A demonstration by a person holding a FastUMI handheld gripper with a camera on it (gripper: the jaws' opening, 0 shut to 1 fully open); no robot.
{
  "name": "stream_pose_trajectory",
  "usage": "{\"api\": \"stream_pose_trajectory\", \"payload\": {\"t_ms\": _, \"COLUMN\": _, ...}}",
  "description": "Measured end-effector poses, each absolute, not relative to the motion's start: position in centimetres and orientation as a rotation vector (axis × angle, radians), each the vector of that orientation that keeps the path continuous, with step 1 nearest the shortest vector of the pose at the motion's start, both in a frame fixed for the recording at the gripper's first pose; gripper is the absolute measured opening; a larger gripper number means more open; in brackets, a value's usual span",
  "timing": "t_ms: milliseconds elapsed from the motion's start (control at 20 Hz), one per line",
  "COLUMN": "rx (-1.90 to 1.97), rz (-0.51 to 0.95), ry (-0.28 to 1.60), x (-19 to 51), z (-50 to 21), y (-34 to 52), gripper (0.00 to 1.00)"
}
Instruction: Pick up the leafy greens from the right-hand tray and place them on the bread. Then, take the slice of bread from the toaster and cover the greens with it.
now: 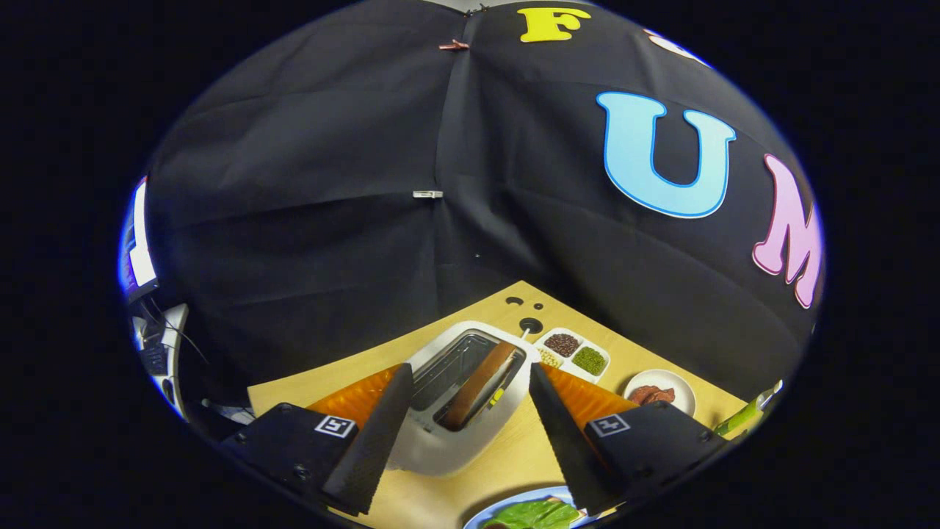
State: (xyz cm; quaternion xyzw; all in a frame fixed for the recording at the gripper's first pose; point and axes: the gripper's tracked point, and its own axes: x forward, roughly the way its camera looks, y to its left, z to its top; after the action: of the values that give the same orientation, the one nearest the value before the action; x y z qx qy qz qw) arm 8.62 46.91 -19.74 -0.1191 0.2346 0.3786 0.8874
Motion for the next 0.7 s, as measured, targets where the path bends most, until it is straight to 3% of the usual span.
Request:
{"api": "stream_pose_trajectory", "payload": {"t_ms": 400, "rx": -0.219, "rz": 0.704, "ry": 0.598, "x": 10.3, "z": -23.7, "y": 48.7, "gripper": 0.95}}
{"api": "stream_pose_trajectory", "payload": {"t_ms": 700, "rx": -0.251, "rz": 0.695, "ry": 0.621, "x": 10.3, "z": -25.0, "y": 49.2, "gripper": 0.53}}
